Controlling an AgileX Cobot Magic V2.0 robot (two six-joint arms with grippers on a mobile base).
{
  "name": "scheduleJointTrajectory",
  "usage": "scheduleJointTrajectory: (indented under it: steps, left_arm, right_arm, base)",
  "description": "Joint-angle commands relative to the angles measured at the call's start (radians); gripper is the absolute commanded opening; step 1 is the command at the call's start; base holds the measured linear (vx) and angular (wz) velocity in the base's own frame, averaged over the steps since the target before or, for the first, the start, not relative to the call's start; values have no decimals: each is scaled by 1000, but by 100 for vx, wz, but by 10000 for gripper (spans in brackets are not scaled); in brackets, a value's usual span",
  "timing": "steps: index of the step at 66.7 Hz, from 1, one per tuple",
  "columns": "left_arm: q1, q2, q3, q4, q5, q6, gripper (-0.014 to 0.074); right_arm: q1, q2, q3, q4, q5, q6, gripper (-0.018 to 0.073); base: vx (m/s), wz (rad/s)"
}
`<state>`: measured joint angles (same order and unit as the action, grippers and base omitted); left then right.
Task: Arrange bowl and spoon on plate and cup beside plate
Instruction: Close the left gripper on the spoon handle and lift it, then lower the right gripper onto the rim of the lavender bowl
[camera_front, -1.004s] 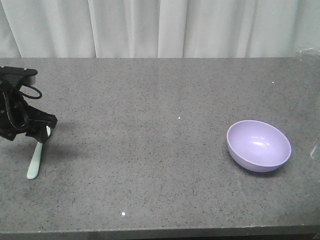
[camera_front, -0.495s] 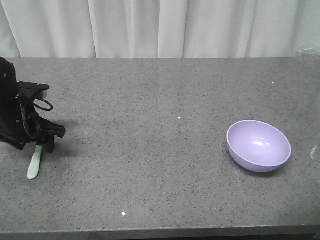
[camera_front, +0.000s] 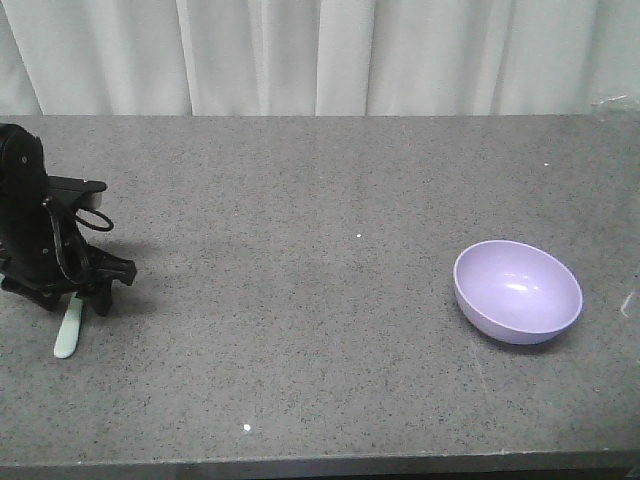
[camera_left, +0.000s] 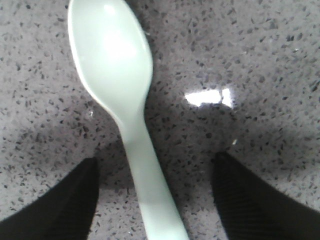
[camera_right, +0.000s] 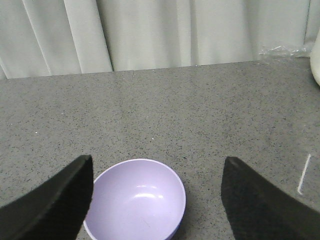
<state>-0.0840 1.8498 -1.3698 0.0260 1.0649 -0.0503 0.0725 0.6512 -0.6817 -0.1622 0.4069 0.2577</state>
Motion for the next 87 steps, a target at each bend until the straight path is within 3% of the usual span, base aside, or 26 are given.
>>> scheduleJointTrajectory:
  steps: [1,12,30,42,51,66,73,78,87]
  left_arm:
    - [-1,-37,-26,6,1,-3,295]
    - [-1,-37,-26,5,4,23,-9]
    - [-1,-88,-26,0,-8,50,-8]
    - [-1,-249,-26,-26,-76,57,-8]
    - [-1,-414,-26,-140,-132,87,-8]
    - [-1,-645,-26,-416,-167,212,-8]
    - [-1,-724,-26,-479,-165,252,-8]
    - [-1,-768,-26,-482,-158,259,-8]
    - [-1,-810,-26,-463,-142,258,-8]
  right_arm:
    - [1,5,-33,-11,-68,-8,517]
    - [1,5,-33,-11,-68,-8,517]
    - [1,5,-36,-3,-51,4,517]
    - [-1,75,-170,-8,77,2,517]
    - [-1,192,-330,-37,187,-1,517]
    - [-1,426,-573,-48,386,-56,517]
    - [-9,531,-631,-47,450,-76,517]
    - [-52,604,-642,5,470,-110,517]
    - [-158,729,-640,274,511,-310,517]
  base:
    - [0,0]
    - [0,0]
    - [0,0]
    - [0,0]
    - [0,0]
    - [0,0]
    - [0,0]
    - [0,0]
    - [0,0]
